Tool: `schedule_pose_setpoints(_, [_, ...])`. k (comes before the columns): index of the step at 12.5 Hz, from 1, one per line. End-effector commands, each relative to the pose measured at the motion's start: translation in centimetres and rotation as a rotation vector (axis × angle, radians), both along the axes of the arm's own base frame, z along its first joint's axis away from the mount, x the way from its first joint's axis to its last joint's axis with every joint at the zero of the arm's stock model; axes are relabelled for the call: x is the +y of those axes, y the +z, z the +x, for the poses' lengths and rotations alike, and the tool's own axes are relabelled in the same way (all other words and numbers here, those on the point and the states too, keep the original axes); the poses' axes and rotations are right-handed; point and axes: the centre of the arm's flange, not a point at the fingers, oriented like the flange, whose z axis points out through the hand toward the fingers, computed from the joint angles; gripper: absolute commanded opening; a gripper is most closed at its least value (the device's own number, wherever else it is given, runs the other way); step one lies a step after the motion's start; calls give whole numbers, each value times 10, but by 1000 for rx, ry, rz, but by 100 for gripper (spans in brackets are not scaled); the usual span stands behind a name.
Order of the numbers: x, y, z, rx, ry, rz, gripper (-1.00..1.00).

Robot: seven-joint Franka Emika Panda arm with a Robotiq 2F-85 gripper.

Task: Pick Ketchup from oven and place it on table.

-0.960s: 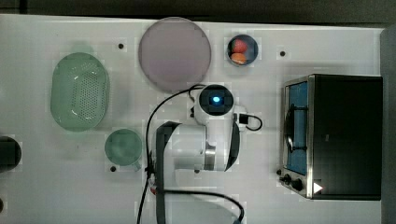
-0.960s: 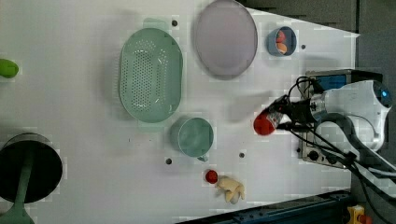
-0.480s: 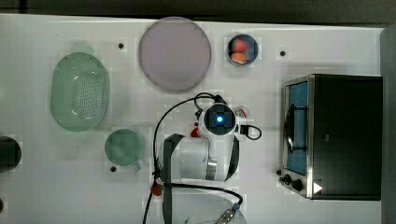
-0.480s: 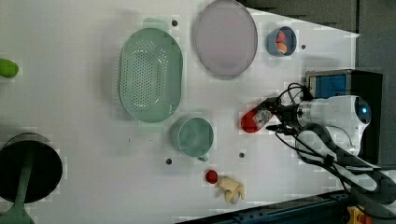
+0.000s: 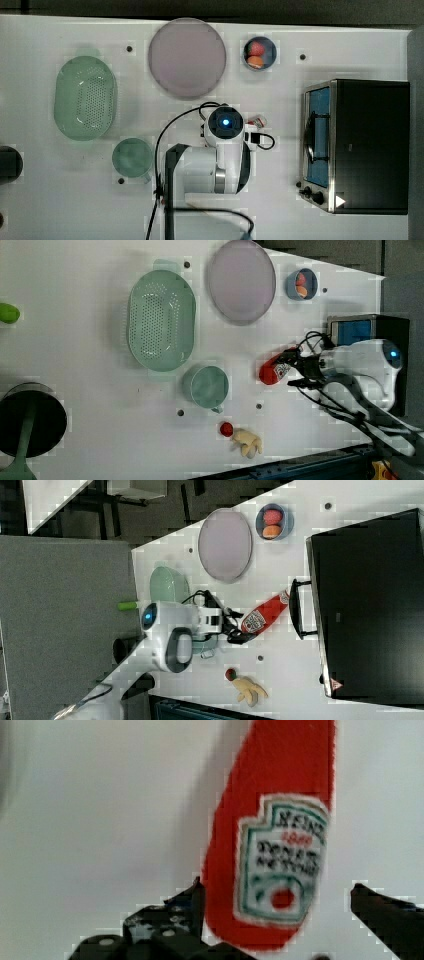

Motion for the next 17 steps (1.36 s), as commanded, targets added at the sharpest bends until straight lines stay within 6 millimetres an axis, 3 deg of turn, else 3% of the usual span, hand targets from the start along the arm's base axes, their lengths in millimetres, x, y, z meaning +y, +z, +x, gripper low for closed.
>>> schedule_pose_setpoints(1, [-3,155,47,-237,-48,15,100])
schedule_pose_setpoints(6, [-1,321,49,-263,-38,30,100])
schedule_pose_setpoints(10, [2,412,49,-301,-28,31,100])
schedule_pose_setpoints(12, [1,422,44,-264,-30,31,100])
schedule_pose_setpoints(17, [2,416,46,-249,-29,31,100])
